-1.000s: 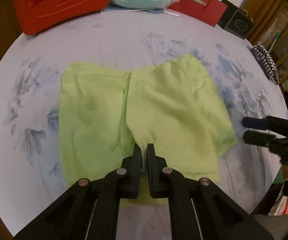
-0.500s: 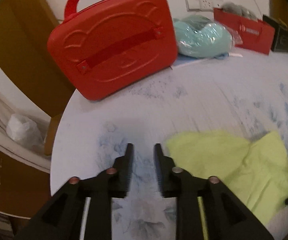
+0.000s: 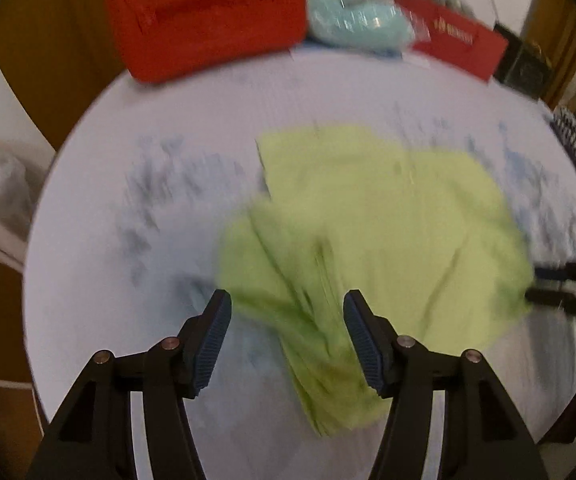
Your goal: Fold clothes
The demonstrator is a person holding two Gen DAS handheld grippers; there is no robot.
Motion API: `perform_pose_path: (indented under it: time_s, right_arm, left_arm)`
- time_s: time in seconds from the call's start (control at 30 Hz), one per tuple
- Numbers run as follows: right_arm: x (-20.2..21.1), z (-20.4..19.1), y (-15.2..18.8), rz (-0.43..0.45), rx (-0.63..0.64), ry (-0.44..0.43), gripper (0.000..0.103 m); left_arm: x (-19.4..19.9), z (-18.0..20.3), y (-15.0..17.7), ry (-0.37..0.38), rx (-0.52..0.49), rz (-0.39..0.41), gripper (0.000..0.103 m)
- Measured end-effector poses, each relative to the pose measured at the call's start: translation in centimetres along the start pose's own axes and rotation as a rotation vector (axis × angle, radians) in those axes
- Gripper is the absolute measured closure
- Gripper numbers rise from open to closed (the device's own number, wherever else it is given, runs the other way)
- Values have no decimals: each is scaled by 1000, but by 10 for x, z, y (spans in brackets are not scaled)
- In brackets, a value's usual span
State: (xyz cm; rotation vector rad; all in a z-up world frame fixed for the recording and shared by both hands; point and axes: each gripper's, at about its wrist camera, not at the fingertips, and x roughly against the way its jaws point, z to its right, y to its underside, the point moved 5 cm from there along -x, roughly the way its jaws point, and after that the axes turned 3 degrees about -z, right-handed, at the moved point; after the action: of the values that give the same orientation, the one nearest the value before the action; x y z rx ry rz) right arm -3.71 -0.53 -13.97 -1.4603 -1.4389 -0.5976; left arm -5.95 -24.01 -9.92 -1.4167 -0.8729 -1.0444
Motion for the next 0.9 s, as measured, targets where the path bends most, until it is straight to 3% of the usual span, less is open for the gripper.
perform_pose_path:
  time_s: [0.13, 0.17, 0.2, 0.23, 0.27, 0.3, 0.33, 0.47, 0.53, 0.6, 0.67, 0.7, 0.73, 0.8, 0.9]
  right_arm:
    - [-6, -6, -2, -1, 0, 11, 39]
    - [-9, -8, -4, 1, 3, 20, 38]
    - [-12, -10, -5, 1, 8, 26, 38]
    - [-15, -11, -6, -3, 19, 43, 41]
    - [-20, -13, -7, -14, 39, 83, 60]
    - [-23, -14, -7, -23, 64, 123, 72]
    - [-22, -17, -8, -28, 91, 153, 90]
    - [0, -11, -2, -39, 84, 175, 93]
    - [6, 4, 9, -77, 35, 168, 93]
    - [4, 23, 22, -132, -14, 187, 84]
    - [10, 31, 27, -113, -47, 159, 76]
    - [17, 30, 25, -88, -54, 150, 73]
    - [24, 30, 23, -63, -61, 141, 63]
    - [38, 24, 16, -4, -51, 127, 53]
    - [48, 9, -1, 67, -16, 97, 50]
  left_arm:
    - [-22, 11, 17, 19, 22, -39, 46]
    - [-24, 13, 18, 36, 30, -35, 53]
    - [-24, 14, 18, 55, 39, -34, 73]
    - [-21, 14, 17, 64, 50, -33, 88]
    - [-17, 13, 15, 57, 56, -26, 98]
    - [-10, 9, 14, 48, 58, -16, 99]
    - [-5, 5, 15, 41, 64, -12, 99]
    - [1, -19, 35, 35, 99, -64, 100]
    - [-8, -28, 51, -14, 104, -111, 100]
    - [-9, -35, 60, 5, 142, -124, 99]
    - [3, -35, 55, 39, 151, -82, 95]
    - [12, -31, 49, 46, 140, -52, 85]
    - [20, -28, 43, 55, 131, -23, 69]
    - [35, -16, 29, 99, 115, 35, 57]
    - [44, 3, 6, 157, 84, 84, 57]
